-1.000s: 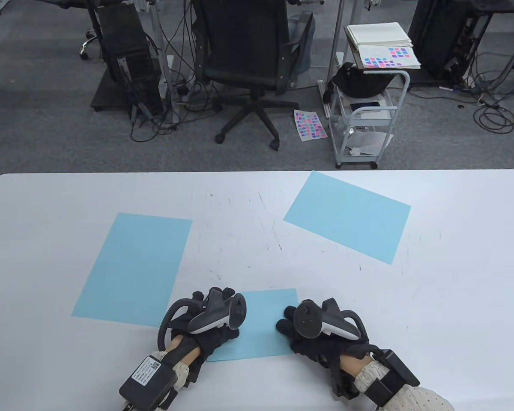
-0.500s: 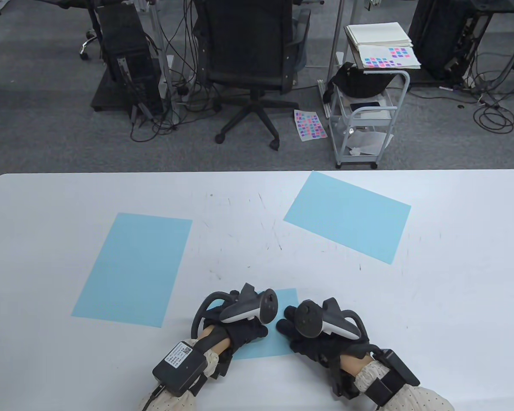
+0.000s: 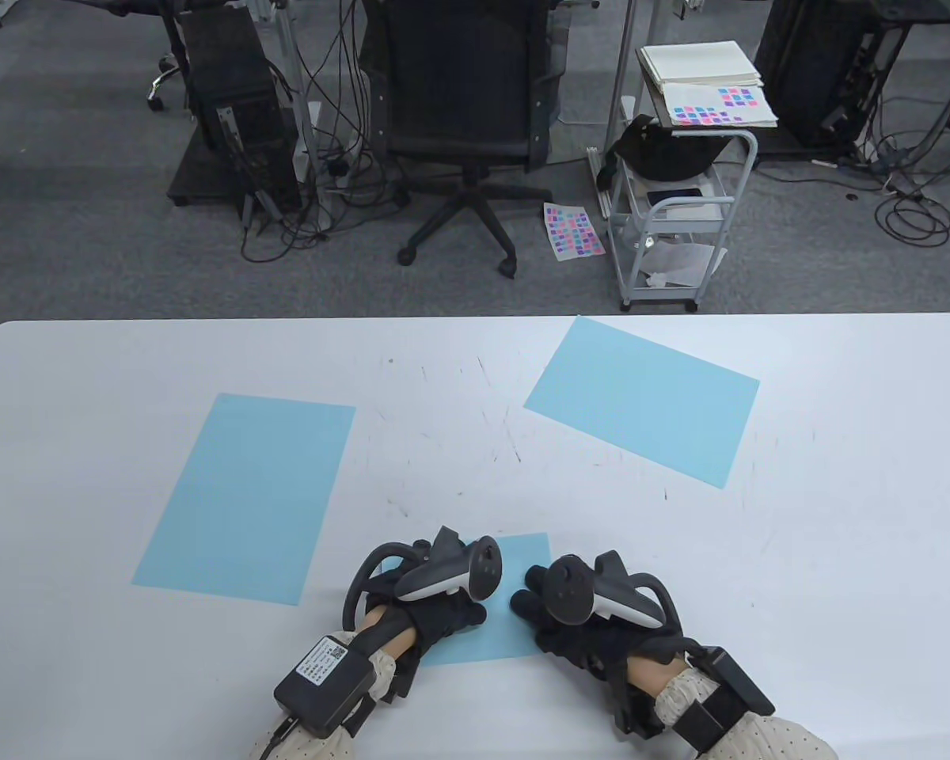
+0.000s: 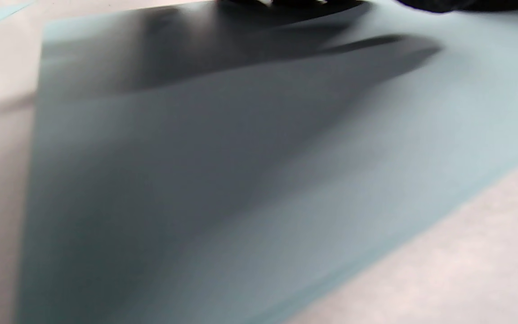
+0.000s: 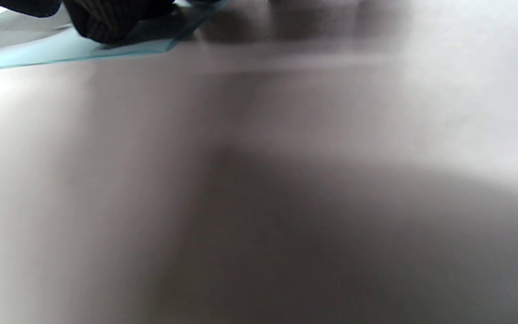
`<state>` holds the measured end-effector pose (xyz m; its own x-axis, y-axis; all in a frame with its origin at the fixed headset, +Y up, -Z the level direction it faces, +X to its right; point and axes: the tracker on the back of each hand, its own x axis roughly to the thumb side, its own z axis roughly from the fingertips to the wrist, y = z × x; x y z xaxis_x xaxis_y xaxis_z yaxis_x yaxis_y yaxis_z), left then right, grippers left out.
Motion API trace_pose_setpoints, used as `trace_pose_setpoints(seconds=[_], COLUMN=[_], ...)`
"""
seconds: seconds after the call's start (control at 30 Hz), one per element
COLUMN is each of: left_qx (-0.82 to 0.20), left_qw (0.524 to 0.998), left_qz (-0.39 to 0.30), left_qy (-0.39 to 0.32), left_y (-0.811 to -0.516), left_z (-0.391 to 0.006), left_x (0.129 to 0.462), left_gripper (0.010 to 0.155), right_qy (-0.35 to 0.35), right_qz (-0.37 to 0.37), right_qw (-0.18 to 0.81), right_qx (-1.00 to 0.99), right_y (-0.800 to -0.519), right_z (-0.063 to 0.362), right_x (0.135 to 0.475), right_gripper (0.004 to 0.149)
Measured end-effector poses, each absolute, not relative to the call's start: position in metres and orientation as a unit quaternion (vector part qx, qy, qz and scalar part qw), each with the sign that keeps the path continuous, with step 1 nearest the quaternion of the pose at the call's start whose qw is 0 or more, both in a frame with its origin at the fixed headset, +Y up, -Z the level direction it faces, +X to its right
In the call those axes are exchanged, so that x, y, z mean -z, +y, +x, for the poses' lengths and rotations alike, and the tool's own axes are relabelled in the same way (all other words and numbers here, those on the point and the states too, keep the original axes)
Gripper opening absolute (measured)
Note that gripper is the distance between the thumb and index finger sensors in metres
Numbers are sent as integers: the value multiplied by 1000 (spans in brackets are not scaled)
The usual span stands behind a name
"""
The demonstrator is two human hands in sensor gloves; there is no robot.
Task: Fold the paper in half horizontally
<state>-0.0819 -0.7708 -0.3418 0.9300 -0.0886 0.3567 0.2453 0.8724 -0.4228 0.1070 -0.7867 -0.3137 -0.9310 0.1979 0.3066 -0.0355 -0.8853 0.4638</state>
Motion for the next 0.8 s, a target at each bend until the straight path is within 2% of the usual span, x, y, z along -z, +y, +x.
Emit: trace_pose_setpoints(seconds=[0.8], left_qx=[81], left_qw=[964], left_qz=[-235], left_qy=[-96], left_y=[-774], left_z=[-139], left_x=[338], left_gripper=[67], right_qy=[233], right_qz=[175], right_qw=[66], right_qx=[-954], right_y=[-787], right_z=[107], right_x=[313], right_gripper=[58])
